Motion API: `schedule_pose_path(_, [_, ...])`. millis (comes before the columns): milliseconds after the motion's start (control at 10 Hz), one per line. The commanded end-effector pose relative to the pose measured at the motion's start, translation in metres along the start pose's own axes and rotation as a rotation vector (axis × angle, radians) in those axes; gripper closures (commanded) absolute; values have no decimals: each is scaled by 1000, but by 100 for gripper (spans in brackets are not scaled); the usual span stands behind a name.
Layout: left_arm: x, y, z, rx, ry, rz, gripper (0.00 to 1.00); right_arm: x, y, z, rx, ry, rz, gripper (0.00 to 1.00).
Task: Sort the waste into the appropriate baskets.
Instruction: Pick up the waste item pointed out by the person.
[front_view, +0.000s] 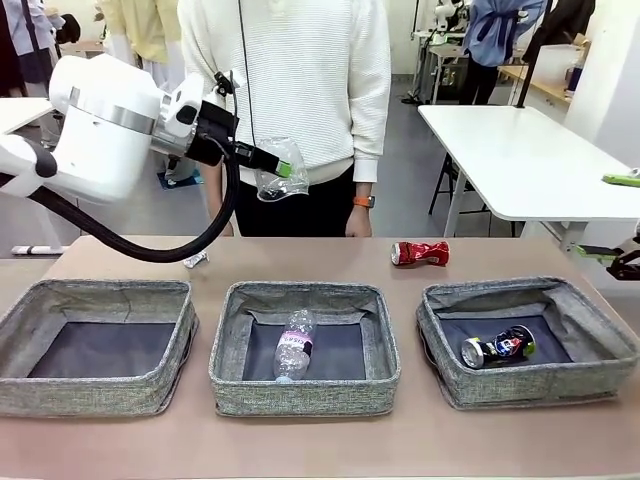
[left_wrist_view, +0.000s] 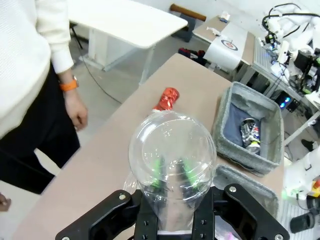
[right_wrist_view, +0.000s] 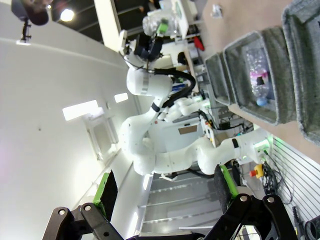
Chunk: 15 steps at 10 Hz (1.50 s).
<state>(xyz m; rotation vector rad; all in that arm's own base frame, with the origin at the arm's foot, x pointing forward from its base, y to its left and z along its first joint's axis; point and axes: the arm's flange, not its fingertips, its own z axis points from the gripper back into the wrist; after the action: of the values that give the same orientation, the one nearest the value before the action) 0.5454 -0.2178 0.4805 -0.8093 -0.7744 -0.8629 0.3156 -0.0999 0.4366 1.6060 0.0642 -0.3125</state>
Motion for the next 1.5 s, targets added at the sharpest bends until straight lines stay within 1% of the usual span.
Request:
schedule_pose_path(0, [39, -37, 12, -117, 124, 163, 83, -1, 6, 1, 3, 9, -20, 0])
schedule_pose_path(100, [62, -63, 20, -123, 202, 253, 83, -1, 6, 1, 3, 9, -20, 0])
schedule_pose_path(200, [80, -90, 27, -140, 295, 391, 83, -1, 6, 1, 3, 9, -20, 0])
schedule_pose_path(300, [95, -121, 31, -173, 422, 486, 83, -1, 6, 1, 3, 9, -20, 0])
schedule_pose_path(400, [107, -148, 34, -151, 563, 552, 83, -1, 6, 1, 3, 9, -20, 0])
schedule_pose_path(500, [118, -173, 38, -72, 731, 631, 83, -1, 6, 1, 3, 9, -20, 0])
schedule_pose_path(600, [133, -198, 43, 5, 800, 613, 83, -1, 6, 1, 3, 9, -20, 0])
schedule_pose_path(700, [147, -222, 47, 86, 879, 624, 83, -1, 6, 1, 3, 9, -20, 0])
schedule_pose_path(800, [165, -246, 48, 228, 943, 663, 83, -1, 6, 1, 3, 9, -20, 0])
schedule_pose_path(900, [183, -264, 45, 324, 994, 697, 83, -1, 6, 1, 3, 9, -20, 0])
schedule_pose_path(1000, [201, -275, 39, 410, 986, 706, 83, -1, 6, 1, 3, 9, -20, 0])
schedule_pose_path(1100, [211, -279, 32, 454, 983, 709, 83, -1, 6, 1, 3, 9, -20, 0])
schedule_pose_path(1200, [214, -278, 31, 479, 991, 752, 83, -1, 6, 1, 3, 9, -20, 0])
schedule_pose_path(1400, [213, -271, 36, 499, 943, 788, 83, -1, 6, 1, 3, 9, -20, 0])
